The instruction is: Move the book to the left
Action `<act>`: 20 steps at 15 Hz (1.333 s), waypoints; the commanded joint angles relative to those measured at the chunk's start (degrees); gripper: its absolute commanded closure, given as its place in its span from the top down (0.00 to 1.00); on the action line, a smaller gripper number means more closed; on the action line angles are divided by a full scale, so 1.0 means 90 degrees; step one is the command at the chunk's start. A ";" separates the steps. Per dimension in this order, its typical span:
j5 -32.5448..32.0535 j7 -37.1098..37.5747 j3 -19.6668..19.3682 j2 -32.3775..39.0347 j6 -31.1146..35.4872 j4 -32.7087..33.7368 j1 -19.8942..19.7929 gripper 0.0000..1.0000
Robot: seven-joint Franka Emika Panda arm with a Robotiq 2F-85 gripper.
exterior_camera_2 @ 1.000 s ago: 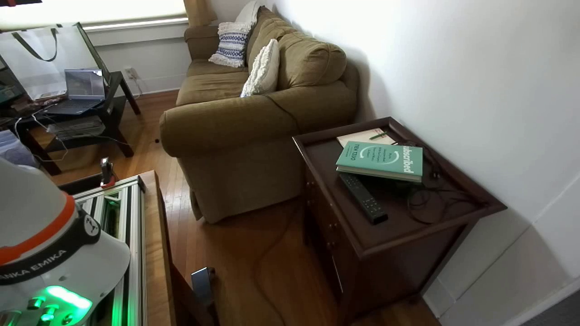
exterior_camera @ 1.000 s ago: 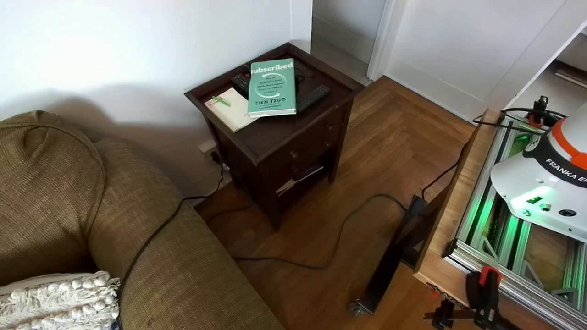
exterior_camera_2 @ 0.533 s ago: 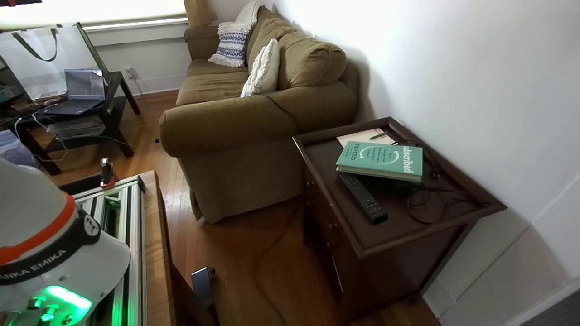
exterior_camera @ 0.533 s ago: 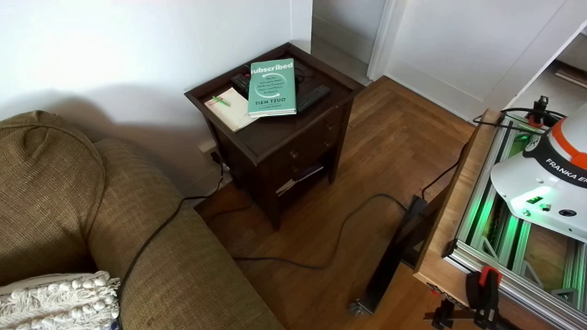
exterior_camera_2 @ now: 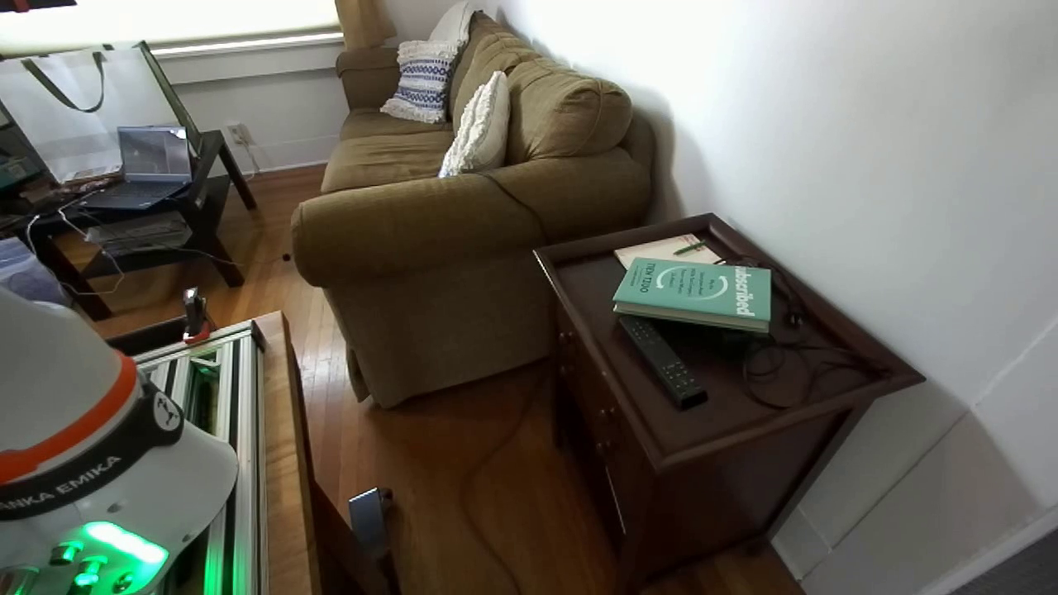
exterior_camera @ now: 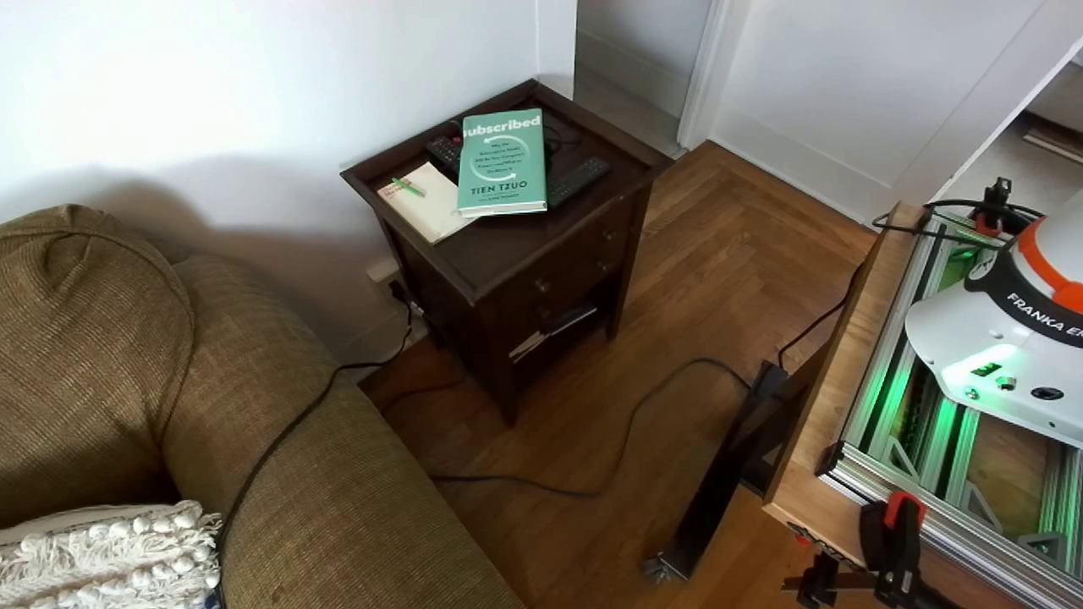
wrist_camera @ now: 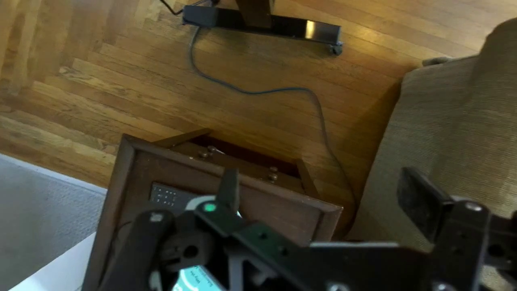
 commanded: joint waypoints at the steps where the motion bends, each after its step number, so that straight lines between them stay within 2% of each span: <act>1: 0.0957 -0.0378 -0.0554 0.0431 0.0631 -0.0119 -0.0090 1.00; 3: 0.1471 -0.0533 -0.0832 0.0585 0.1242 -0.0394 -0.0207 1.00; 9: 0.3290 -0.1780 -0.1504 0.1001 0.3305 -0.1652 -0.0676 1.00; 13: 0.5022 -0.2937 -0.1700 0.1492 0.4341 -0.2330 -0.0974 1.00; 14: 0.5266 -0.3088 -0.1720 0.1657 0.4600 -0.2473 -0.1025 1.00; 17: 0.6164 -0.3733 -0.1692 0.2226 0.4943 -0.2699 -0.1175 1.00; 18: 0.5655 -0.3371 -0.1720 0.1935 0.4752 -0.2605 -0.1119 1.00; 20: 0.5937 -0.3624 -0.1716 0.2215 0.4847 -0.2675 -0.1168 1.00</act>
